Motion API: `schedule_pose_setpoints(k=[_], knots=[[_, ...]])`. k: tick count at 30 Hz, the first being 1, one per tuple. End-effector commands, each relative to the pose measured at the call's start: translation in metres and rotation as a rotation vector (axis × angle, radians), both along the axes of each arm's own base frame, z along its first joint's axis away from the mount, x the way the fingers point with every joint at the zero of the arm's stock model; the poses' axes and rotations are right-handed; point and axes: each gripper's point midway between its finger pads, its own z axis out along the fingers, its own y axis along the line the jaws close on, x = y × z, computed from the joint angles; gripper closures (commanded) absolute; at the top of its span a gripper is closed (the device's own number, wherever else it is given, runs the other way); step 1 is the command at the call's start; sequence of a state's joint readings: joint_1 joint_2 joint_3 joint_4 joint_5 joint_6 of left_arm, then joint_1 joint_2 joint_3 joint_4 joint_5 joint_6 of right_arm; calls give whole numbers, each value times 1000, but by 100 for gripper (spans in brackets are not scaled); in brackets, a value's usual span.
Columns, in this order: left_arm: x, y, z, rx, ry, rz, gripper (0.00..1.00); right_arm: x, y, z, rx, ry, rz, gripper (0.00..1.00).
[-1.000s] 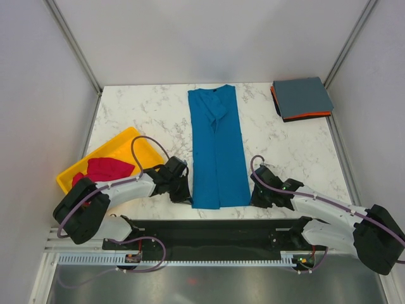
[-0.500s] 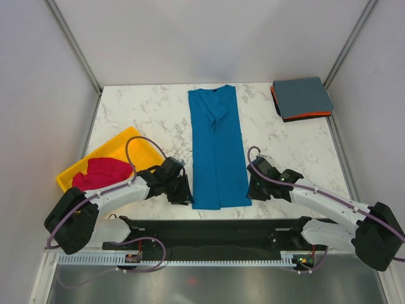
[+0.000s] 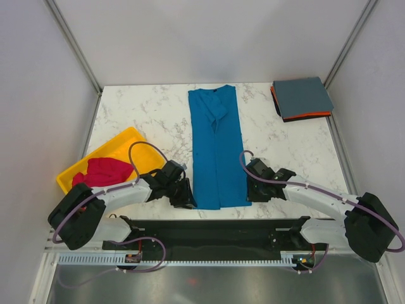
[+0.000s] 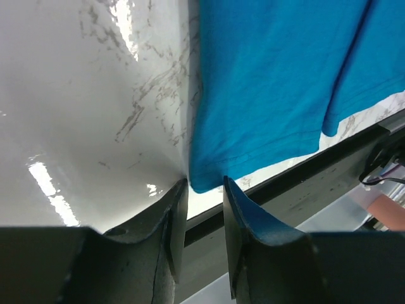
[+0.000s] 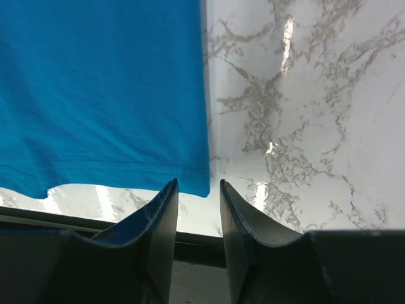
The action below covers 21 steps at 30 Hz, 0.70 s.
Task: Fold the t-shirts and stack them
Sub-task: Fold the tshirt
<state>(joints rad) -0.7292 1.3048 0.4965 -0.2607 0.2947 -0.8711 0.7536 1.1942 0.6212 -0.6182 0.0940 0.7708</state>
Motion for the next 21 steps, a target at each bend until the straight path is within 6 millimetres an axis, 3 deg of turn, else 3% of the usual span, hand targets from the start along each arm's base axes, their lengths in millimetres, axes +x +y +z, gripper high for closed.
schedule_pose_setpoints(k=[1,4,11,13,14,17,21], knots=[[-6,5,-16,34,32,25,63,-2,-2,-5,-3,-11,28,59],[-6,4,-17,30,33,24,66,-4,-2,-9,-2,-4,35,58],[-9,5,-12,18,31,31,98,-10,-3,-26,4,19,47,60],[-11,8,-10,25,32,37,98,-14,-3,-27,14,23,45,68],[-11,9,-9,29,27,39,98,-14,0,-26,37,22,47,80],[-11,12,-5,40,18,42,98,-17,6,-21,92,15,45,99],[-10,11,6,20,2,49,98,-23,11,-13,164,15,17,100]])
